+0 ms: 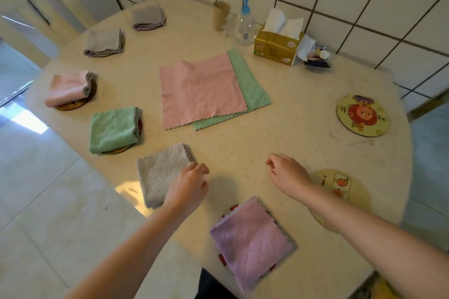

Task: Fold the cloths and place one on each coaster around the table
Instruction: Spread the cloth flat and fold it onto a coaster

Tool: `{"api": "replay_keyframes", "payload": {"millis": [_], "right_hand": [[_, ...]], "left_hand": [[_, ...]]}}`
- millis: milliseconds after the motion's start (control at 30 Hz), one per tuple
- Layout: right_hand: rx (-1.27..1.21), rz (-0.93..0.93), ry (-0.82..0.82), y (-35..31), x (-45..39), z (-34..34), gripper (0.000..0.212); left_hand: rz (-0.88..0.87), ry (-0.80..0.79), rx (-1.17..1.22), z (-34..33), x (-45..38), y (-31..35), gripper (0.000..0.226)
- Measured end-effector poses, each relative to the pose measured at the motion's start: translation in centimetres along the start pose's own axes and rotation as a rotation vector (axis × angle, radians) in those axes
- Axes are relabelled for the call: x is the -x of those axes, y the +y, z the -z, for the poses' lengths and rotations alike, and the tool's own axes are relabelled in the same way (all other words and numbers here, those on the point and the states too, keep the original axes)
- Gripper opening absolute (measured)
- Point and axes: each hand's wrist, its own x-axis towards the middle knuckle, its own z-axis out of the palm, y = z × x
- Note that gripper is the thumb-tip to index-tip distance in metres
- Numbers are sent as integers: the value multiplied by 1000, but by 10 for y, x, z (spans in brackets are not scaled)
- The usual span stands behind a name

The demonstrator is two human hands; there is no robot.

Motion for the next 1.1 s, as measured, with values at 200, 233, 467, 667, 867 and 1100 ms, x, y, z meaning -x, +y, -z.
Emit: {"api": "replay_keyframes", "payload": {"millis": [200,233,467,667,867,1100], "right_hand": [[55,75,77,-36,-100,34,19],[62,82,82,-42,-114,37,19],[147,206,81,-74,-195,27,22],[286,363,96,-91,-222,3,32],[484,400,138,-102,-232,1,34],[314,496,237,-103,-244,23,39]], "left_hand": [[-4,-20,-88,32,-110,-33,32],[-6,-23,-95,34,-124,-39,33],[-129,20,-76,25,-197,-71,29],[-182,-22,-214,24,-216,-79,37],[-194,-48,-280,27,-224,-79,45],[-185,25,-218,33,-233,-79,26]]}}
